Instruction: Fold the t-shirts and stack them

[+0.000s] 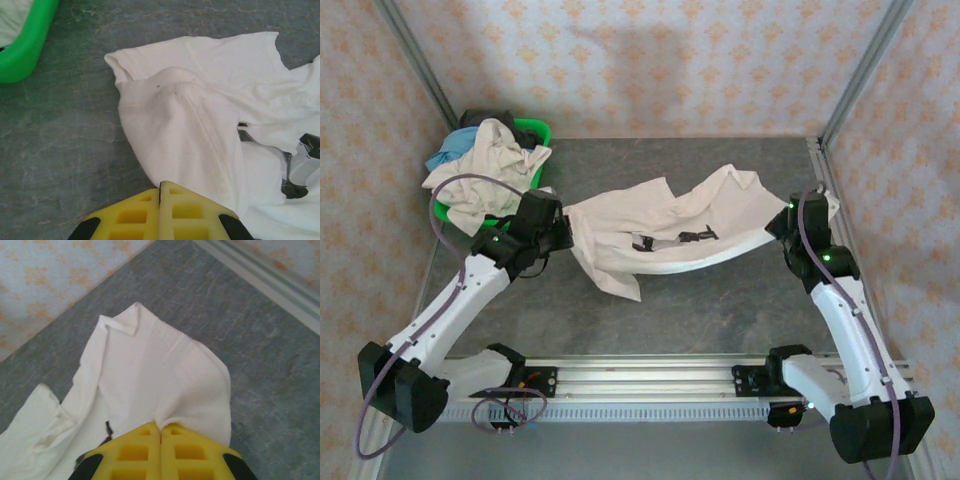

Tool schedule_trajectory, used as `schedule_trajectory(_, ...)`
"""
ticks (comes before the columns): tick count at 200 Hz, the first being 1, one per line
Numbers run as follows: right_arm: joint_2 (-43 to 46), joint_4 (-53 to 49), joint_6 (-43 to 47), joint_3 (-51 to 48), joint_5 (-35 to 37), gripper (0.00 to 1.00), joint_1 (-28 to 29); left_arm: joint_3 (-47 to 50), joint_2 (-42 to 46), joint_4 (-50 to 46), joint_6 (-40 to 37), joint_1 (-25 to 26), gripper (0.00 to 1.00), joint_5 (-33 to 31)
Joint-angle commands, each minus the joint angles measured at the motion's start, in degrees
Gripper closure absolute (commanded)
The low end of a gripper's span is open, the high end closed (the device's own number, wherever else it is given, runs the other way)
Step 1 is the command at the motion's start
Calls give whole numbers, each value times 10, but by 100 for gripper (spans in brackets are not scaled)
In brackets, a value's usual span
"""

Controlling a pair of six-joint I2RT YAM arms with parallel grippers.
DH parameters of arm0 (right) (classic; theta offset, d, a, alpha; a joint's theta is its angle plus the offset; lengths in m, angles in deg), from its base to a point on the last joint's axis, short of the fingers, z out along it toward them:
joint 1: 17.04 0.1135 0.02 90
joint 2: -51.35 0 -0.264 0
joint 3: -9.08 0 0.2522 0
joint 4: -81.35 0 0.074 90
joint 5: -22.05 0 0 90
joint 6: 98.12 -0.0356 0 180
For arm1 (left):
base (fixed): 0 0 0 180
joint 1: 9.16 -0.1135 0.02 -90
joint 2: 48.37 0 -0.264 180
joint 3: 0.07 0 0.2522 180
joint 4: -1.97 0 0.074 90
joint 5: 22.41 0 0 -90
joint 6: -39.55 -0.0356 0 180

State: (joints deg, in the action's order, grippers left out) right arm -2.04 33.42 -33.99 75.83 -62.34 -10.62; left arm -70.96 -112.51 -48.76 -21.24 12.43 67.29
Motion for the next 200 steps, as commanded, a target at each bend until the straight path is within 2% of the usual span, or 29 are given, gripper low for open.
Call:
schedule_trajectory(1, -14, -33, 5, -26, 61, 100, -2, 27, -9, -35, 32, -4, 100, -37)
schedule_trajectory(10, -23, -28, 3, -36, 62, 100, -2, 39, -17, -31, 35, -5, 100, -37)
schedule_trajectory(18, -32, -21, 2, -41, 62, 100, -2, 47, -28, -34, 41, -5, 87, -41)
schedule_trajectory(29, -46, -18, 0, -45, 63, 100, -2, 56, -42, -40, 45, -6, 81, -49)
schedule_trajectory(45, -63, -14, 0, -46, 68, 100, -2, 68, -51, -45, 50, -6, 63, -61)
schedule_trajectory(78, -80, 5, 1, -54, 64, 100, -2, 99, -45, -5, 46, -3, 43, -35)
schedule_trajectory(104, -92, 14, -1, -55, 57, 100, -2, 53, -115, 8, 25, -2, 36, -35)
schedule_trajectory(128, -91, 11, 0, -58, 55, 100, -2, -7, -200, -18, 17, -2, 41, -36)
schedule_trajectory(136, -87, 8, 0, -59, 58, 100, -2, -3, -208, -15, 17, -2, 38, -32)
schedule_trajectory(147, -81, 9, -1, -63, 62, 100, -2, 21, -204, 1, 21, -1, 28, -25)
schedule_trajectory(161, -77, 19, 0, -71, 60, 100, -2, 50, -200, 34, 33, 0, 22, -8)
schedule_trajectory(173, -81, 24, 0, -71, 51, 100, -2, 51, -216, 51, 35, 8, 21, 10)
schedule_trajectory(200, -96, 16, 5, -60, 41, 100, -2, 27, -241, 40, 41, 51, 22, -11)
